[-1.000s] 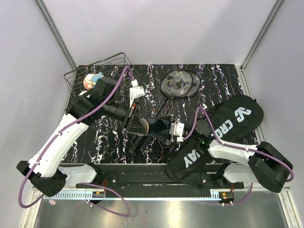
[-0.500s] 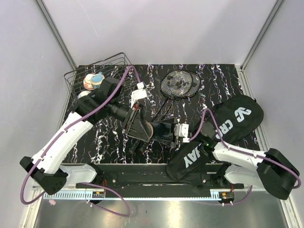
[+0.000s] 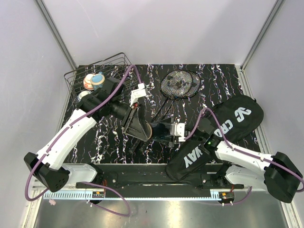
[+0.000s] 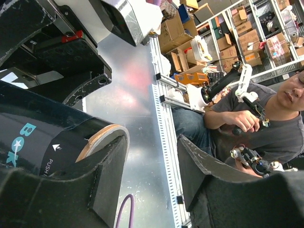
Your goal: Pack up the badminton gear
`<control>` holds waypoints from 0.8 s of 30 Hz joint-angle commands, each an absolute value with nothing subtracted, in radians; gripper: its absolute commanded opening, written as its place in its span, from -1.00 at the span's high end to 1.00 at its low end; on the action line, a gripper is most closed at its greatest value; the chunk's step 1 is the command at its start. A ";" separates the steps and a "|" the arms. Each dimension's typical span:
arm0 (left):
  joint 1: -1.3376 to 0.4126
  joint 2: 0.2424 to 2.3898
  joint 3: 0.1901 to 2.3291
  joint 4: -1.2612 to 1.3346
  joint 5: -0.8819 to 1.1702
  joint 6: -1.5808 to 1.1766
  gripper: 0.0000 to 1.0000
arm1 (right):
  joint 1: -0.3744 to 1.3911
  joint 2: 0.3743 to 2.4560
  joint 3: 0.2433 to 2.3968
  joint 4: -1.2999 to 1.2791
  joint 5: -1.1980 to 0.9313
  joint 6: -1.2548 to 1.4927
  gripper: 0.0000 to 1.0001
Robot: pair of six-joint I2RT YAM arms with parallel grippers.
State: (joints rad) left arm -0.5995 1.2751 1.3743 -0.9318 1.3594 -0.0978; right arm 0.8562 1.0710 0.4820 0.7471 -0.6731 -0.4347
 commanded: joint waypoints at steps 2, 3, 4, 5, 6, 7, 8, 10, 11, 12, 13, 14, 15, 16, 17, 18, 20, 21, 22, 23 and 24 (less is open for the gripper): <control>-0.629 1.451 1.299 -0.853 1.000 -0.057 -0.12 | 0.991 1.066 0.727 0.887 -0.724 -0.498 0.35; -0.627 1.453 1.299 -0.853 0.990 -0.054 -0.13 | 1.000 1.063 0.730 0.862 -0.716 -0.509 0.35; -0.629 1.448 1.301 -0.853 0.974 -0.054 -0.17 | 1.000 1.063 0.727 0.870 -0.709 -0.512 0.36; -0.629 1.440 1.305 -0.853 0.950 -0.057 -0.19 | 1.000 1.058 0.712 0.886 -0.692 -0.506 0.36; -0.629 1.433 1.308 -0.853 0.902 -0.060 -0.22 | 1.002 1.058 0.703 0.912 -0.680 -0.502 0.35; -0.627 1.408 1.315 -0.851 0.881 -0.064 -0.26 | 1.002 1.058 0.698 0.907 -0.669 -0.502 0.35; -0.626 1.391 1.331 -0.847 0.856 -0.071 -0.34 | 1.002 1.055 0.693 0.893 -0.651 -0.512 0.36; -0.609 1.323 1.353 -0.841 0.789 -0.097 -0.46 | 1.000 1.060 0.680 0.879 -0.629 -0.518 0.36; -0.600 1.296 1.380 -0.839 0.758 -0.106 -0.56 | 1.002 1.071 0.660 0.888 -0.605 -0.518 0.36; -0.591 1.267 1.394 -0.839 0.694 -0.126 -0.59 | 1.000 1.075 0.652 0.894 -0.591 -0.520 0.37; -0.563 1.206 1.411 -0.842 0.665 -0.136 -0.61 | 1.002 1.080 0.649 0.890 -0.575 -0.515 0.37; -0.546 1.171 1.443 -0.844 0.632 -0.150 -0.64 | 1.000 1.092 0.650 0.885 -0.534 -0.512 0.37; -0.532 1.132 1.454 -0.838 0.568 -0.172 -0.69 | 1.002 1.101 0.652 0.884 -0.506 -0.508 0.36; -0.523 1.047 1.460 -0.827 0.522 -0.181 -0.74 | 1.000 1.112 0.653 0.888 -0.474 -0.506 0.37; -0.523 1.004 1.482 -0.824 0.447 -0.195 -0.85 | 1.002 1.135 0.663 0.890 -0.400 -0.496 0.35; -0.523 0.961 1.488 -0.822 0.304 -0.224 -0.94 | 1.002 1.149 0.673 0.896 -0.352 -0.486 0.32; -0.523 0.853 1.503 -0.845 0.115 -0.247 -0.97 | 1.002 1.187 0.721 0.897 -0.229 -0.454 0.27; -0.523 0.821 1.503 -0.856 0.063 -0.265 -0.98 | 1.000 1.198 0.747 0.870 -0.188 -0.434 0.24; -0.522 0.772 1.500 -0.868 0.022 -0.267 -0.98 | 1.000 1.212 0.780 0.847 -0.081 -0.373 0.21; -0.522 0.749 1.494 -0.893 -0.074 -0.270 -0.98 | 1.000 1.230 0.848 0.829 -0.021 -0.335 0.22; -0.522 0.721 1.482 -0.900 -0.125 -0.288 -0.98 | 1.002 1.241 0.877 0.822 0.044 -0.298 0.22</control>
State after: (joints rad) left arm -0.5274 0.8242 1.4654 -0.9089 0.3248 -0.2348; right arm 0.9955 1.2171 0.6930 0.7086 -0.2413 -0.4484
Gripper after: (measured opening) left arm 0.988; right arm 0.726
